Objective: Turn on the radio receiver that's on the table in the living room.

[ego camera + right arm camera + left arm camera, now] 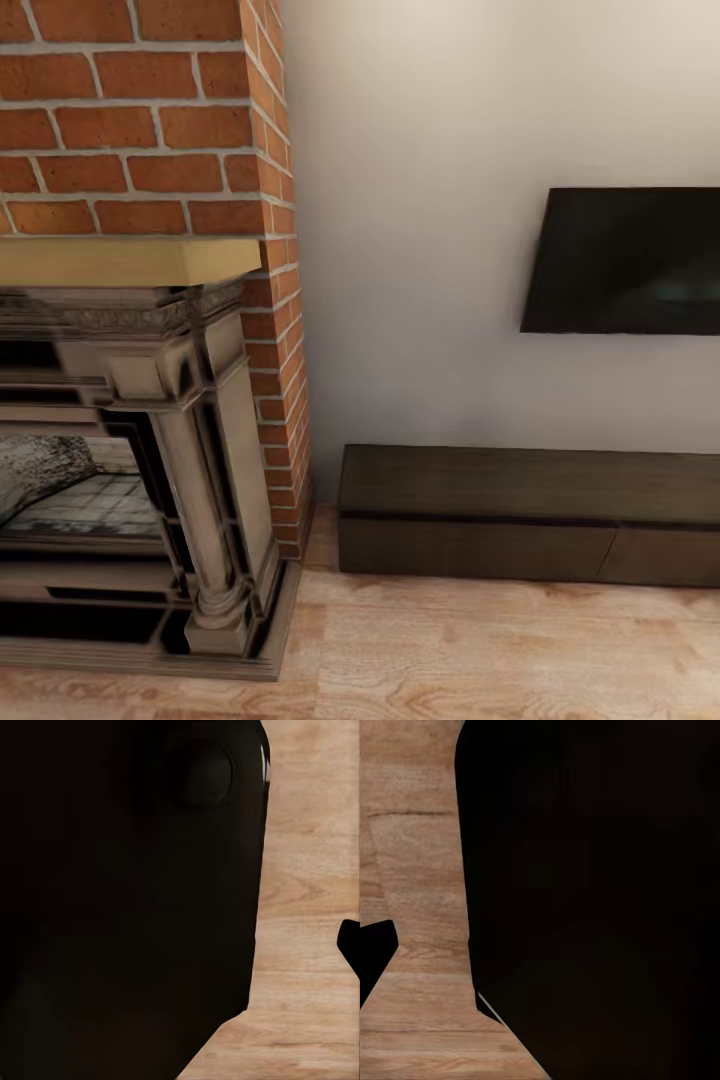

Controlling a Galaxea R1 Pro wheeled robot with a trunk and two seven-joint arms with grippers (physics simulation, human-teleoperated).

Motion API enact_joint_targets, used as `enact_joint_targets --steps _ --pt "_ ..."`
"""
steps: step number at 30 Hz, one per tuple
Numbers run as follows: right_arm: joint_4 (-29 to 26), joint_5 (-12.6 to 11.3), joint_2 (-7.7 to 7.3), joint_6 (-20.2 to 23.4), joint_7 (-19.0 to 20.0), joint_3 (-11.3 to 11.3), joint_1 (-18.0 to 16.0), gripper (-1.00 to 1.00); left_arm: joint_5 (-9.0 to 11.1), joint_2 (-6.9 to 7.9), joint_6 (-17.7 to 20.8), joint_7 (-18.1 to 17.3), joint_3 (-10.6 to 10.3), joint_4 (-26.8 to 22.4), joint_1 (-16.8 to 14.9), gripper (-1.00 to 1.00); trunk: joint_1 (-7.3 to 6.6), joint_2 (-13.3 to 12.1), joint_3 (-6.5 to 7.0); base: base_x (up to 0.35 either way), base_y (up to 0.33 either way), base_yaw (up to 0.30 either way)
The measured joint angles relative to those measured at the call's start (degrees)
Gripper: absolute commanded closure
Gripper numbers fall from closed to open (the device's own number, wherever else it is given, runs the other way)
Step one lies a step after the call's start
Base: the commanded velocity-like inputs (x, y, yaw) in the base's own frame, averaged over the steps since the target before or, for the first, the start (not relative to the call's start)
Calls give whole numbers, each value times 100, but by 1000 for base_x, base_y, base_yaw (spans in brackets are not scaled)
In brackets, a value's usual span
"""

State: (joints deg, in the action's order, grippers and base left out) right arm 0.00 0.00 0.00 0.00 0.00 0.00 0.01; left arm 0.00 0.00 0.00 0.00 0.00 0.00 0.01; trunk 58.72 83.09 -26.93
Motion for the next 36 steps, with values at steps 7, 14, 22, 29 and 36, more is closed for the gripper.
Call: enact_joint_targets --steps 7,14,22,29,36 --pt "0 53 9 42 8 50 -9 -100 32 -103 -26 -9 46 -26 -10 -100 1 -1 0 0 0 0" --pt "0 58 24 3 -8 47 -9 -100 212 -131 -73 -17 64 -205 -10 -100 1 -1 1 0 0 0" --pt "0 5 26 4 -9 13 -9 -100 266 -132 -79 -18 62 -234 -10 -100 1 -1 0 0 0 0" --pt "0 6 26 -3 -9 9 -9 -100 279 -132 -79 -18 62 -237 -10 -100 1 -1 0 0 0 0" --pt "0 15 26 1 -9 9 -9 -100 281 -127 -79 -18 62 -237 -10 -100 1 -1 0 0 0 0"
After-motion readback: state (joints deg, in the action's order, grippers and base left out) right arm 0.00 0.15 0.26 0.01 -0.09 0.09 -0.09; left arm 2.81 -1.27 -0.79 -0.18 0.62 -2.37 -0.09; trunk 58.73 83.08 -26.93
